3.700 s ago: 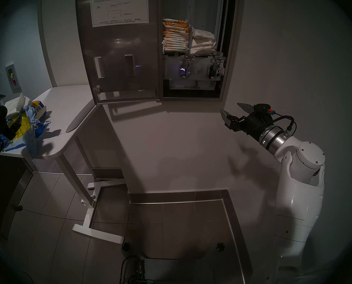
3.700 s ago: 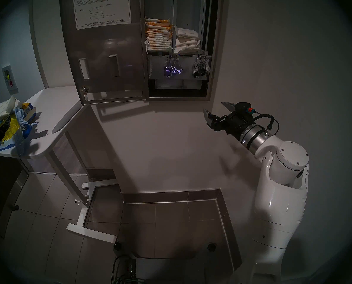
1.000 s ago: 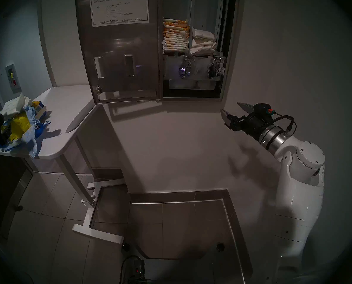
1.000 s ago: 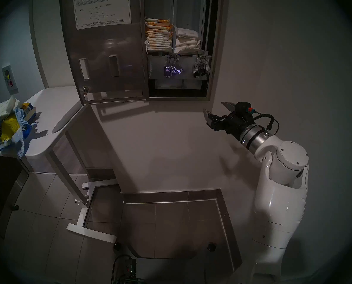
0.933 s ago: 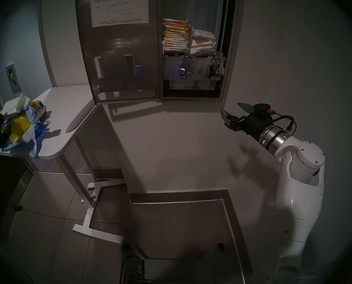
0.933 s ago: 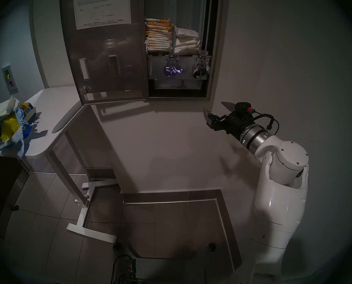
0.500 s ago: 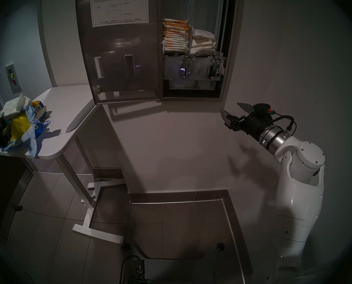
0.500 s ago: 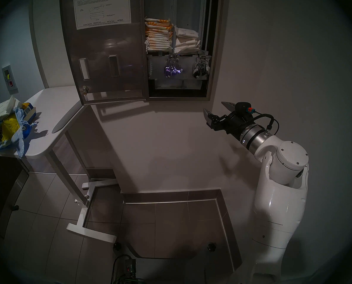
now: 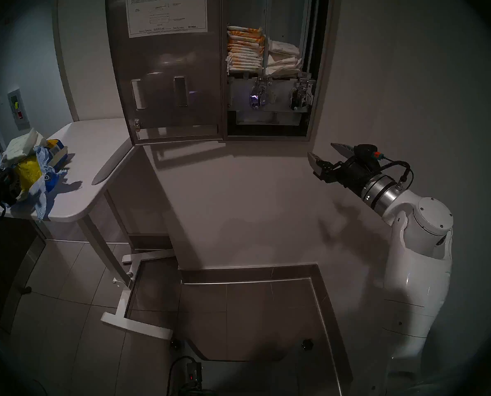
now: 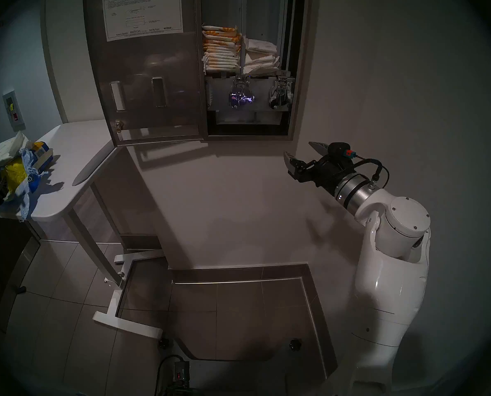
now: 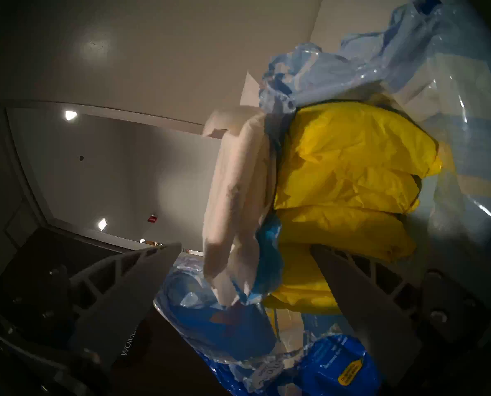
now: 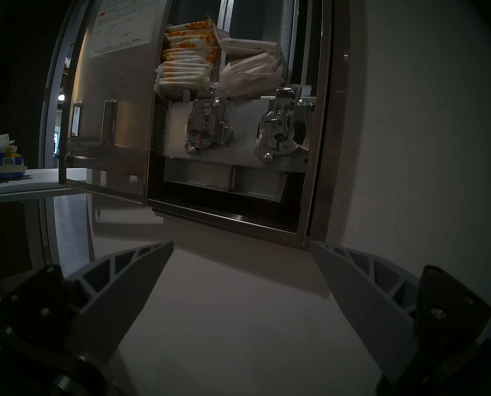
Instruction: Open the dispenser door, put the pads inside, close the door
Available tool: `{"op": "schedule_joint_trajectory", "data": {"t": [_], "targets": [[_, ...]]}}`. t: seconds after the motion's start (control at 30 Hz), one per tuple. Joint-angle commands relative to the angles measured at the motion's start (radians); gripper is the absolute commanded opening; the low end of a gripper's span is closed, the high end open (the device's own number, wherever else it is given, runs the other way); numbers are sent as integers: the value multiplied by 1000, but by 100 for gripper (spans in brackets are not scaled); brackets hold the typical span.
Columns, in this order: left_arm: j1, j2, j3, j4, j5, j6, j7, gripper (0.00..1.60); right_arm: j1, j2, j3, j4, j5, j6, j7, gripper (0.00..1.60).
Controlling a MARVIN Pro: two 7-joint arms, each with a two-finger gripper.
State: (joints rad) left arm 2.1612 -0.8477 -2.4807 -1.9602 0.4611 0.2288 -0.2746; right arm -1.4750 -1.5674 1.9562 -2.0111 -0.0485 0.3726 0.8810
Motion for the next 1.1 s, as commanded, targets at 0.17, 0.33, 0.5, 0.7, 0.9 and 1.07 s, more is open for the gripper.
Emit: {"op": "schedule_joint_trajectory", "data": {"t": [0.17, 0.33, 0.5, 0.7, 0.9, 1.07], "targets": [[-34, 21, -14, 0, 5, -32, 39, 160, 22, -1, -2, -31, 7, -4, 0, 160], [-27, 13, -24, -23, 4, -38, 31, 160, 22, 0, -2, -31, 7, -4, 0, 160], [-22, 6, -31, -44, 2, -45, 23, 160, 22, 0, -2, -31, 7, -4, 0, 160], [-24, 7, -30, -50, 10, -47, 25, 160, 21, 0, -2, -31, 7, -4, -1, 160], [-36, 20, -21, -34, 23, -37, 30, 160, 21, 0, -2, -31, 7, -4, -1, 160], [-41, 26, -17, -25, 27, -31, 28, 160, 21, 0, -2, -31, 8, -4, -1, 160]]}}
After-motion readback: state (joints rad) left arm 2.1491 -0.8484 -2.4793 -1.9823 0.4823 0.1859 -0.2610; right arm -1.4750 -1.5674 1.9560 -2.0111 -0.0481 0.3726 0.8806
